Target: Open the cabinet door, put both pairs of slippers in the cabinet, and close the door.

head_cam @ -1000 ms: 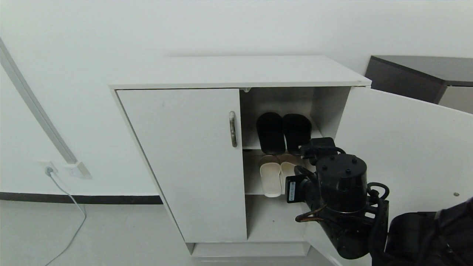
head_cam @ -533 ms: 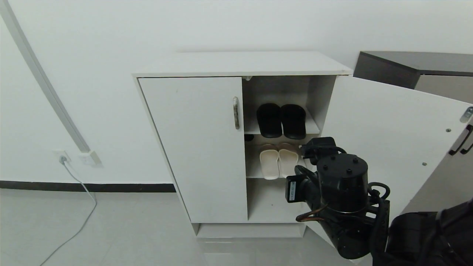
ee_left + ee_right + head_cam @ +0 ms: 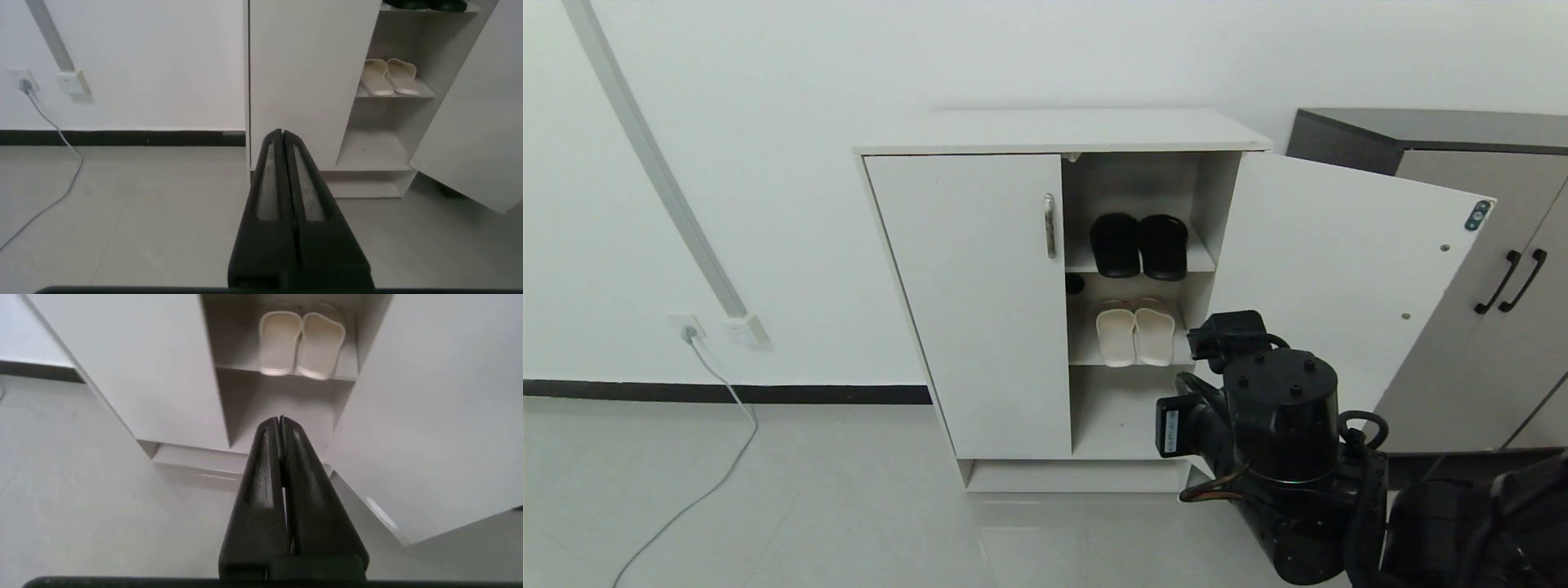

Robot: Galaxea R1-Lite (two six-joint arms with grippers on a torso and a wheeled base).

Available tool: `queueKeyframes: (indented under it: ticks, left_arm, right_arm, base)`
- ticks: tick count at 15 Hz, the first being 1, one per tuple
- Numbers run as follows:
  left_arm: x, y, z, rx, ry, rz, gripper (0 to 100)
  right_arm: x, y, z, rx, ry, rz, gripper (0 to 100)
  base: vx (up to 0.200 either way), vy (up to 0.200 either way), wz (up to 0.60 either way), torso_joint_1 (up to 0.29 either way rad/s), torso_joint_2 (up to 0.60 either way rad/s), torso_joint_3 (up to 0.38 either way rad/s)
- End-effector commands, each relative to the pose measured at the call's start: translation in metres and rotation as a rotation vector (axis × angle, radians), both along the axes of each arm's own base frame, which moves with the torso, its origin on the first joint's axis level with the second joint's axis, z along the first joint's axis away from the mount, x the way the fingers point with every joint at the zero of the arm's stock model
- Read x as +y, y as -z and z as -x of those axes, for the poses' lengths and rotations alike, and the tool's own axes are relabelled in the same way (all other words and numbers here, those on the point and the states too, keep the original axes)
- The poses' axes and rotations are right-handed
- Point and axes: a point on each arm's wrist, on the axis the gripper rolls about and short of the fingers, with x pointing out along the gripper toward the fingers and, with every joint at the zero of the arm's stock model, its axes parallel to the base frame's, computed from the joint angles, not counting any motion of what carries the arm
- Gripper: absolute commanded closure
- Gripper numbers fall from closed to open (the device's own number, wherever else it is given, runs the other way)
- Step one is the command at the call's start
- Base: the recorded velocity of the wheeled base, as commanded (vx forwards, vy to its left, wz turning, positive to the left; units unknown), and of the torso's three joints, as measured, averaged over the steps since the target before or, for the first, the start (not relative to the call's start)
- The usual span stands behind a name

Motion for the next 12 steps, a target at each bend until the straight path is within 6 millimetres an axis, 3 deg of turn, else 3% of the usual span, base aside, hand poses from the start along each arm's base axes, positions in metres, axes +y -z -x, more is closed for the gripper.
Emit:
queueKeyframes:
  ticks: [1, 12]
  left_arm:
    - [0.0, 0.0001, -0.0001, 0.002, -0.001, 0.0, 100]
    - [0.0, 0.0001, -0.0001, 0.002, -0.001, 0.0, 100]
  right_arm:
    - [-0.0003, 0.0018, -0.0002, 0.004, 0.001, 0.005, 100]
    - [-0.0027, 0.0045, -0.0014, 0.013, 0.002, 0.011, 100]
  base:
    - [0.0, 0.0, 0.0, 0.0, 0.0, 0.0]
    - [0.0, 0.0, 0.0, 0.0, 0.0, 0.0]
